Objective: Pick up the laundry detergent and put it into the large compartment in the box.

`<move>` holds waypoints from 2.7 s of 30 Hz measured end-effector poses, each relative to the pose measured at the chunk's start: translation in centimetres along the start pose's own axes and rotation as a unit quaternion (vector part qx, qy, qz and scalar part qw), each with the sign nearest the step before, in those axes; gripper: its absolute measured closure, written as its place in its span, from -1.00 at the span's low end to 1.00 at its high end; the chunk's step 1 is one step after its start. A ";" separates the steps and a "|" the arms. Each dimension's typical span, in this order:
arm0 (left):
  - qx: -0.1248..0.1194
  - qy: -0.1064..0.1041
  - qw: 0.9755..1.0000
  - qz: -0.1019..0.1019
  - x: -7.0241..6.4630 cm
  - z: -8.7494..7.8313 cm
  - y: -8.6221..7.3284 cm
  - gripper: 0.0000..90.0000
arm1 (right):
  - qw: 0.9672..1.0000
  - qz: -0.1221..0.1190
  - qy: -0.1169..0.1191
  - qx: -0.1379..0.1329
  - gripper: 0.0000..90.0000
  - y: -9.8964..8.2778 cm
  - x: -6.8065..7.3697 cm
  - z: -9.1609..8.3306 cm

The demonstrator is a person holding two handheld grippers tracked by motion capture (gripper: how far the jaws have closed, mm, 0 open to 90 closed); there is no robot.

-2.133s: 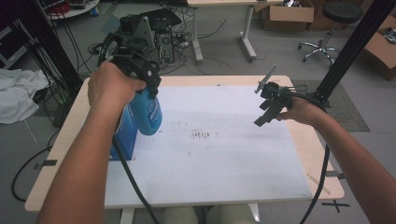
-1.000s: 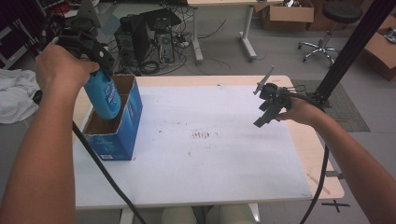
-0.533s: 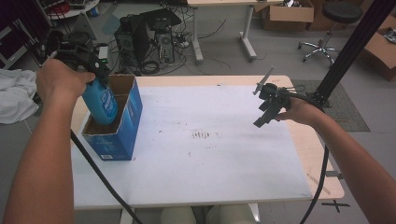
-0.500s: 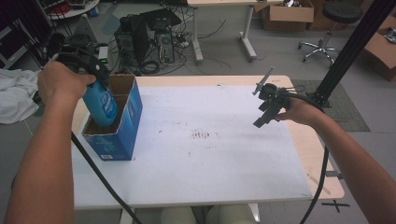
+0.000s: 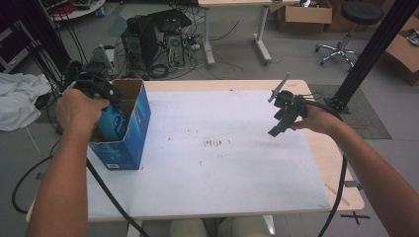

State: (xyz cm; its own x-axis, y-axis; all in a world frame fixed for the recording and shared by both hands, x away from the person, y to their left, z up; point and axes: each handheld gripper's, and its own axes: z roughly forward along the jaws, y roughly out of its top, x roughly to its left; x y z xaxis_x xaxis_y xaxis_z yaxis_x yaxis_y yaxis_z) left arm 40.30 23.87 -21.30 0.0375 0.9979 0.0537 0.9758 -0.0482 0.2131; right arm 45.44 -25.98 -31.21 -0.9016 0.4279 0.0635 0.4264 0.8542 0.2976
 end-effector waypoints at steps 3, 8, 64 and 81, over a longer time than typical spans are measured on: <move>0.003 0.004 1.000 0.004 -0.2 1.0 -0.1 -0.16 | 1.000 0.001 0.002 0.001 -0.59 -0.1 -0.1 0.1; 0.007 0.000 1.000 0.002 0.0 2.3 -0.2 -0.16 | 1.000 0.005 0.002 -0.001 -0.59 -0.3 -0.3 0.2; -0.001 -0.044 0.999 -0.019 1.3 6.4 -1.1 -0.32 | 1.000 0.005 0.009 0.013 -0.59 -0.3 0.0 0.7; -0.026 -0.046 0.998 -0.024 1.9 3.4 -1.5 -0.36 | 1.000 0.003 0.008 0.008 -0.59 -0.4 0.3 0.5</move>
State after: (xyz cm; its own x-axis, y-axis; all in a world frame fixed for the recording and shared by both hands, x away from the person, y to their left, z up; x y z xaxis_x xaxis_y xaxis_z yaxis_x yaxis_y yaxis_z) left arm 39.61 26.01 -24.81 0.0139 0.9988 -0.0471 0.9648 -0.0010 0.2631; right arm 45.04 -26.06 -31.74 -0.8999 0.4286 0.0803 0.4329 0.8561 0.2822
